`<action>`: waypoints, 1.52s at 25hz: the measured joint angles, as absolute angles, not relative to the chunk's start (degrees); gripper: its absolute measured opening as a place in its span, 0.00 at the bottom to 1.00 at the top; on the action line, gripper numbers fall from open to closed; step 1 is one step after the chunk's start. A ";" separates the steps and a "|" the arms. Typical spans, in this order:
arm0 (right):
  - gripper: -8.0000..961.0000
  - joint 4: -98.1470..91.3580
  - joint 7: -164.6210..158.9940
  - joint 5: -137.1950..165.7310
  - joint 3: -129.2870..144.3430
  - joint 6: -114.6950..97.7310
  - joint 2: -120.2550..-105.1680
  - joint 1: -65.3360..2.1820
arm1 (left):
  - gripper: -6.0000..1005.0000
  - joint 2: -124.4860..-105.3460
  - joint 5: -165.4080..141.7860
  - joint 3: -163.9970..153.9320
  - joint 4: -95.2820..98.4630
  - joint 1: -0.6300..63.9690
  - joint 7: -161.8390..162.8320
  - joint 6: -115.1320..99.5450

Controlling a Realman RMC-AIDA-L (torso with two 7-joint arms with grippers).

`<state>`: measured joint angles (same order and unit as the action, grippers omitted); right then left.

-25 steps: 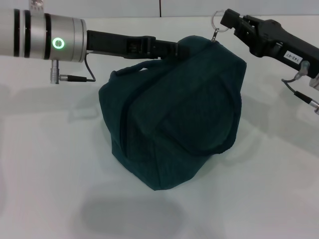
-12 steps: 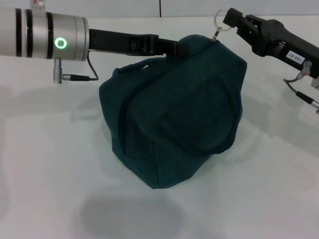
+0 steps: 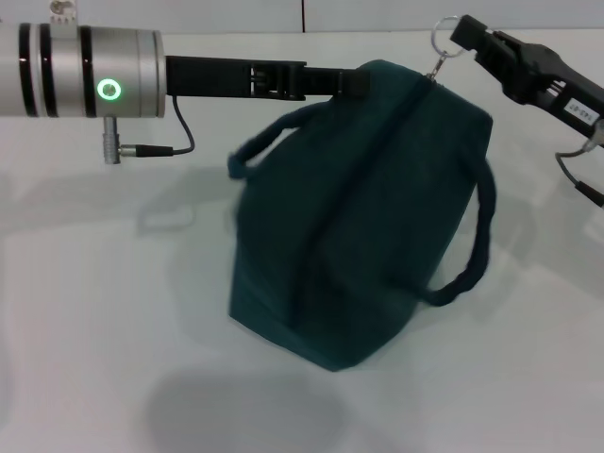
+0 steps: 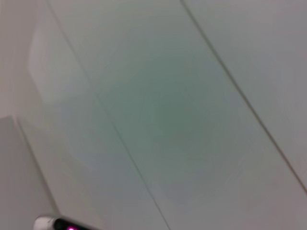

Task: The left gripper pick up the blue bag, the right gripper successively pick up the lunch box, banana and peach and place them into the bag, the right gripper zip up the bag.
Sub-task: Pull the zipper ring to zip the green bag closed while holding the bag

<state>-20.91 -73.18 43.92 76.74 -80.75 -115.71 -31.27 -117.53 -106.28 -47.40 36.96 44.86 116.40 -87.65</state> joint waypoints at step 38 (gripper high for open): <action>0.13 -18.36 -84.21 42.96 76.02 -79.32 -114.29 -29.85 | 0.16 -118.85 -99.43 -47.43 37.15 42.99 109.26 -99.85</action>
<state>-18.36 -84.21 42.96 76.02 -79.32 -114.29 -29.85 -118.85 -99.43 -47.43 37.15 42.99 109.26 -99.85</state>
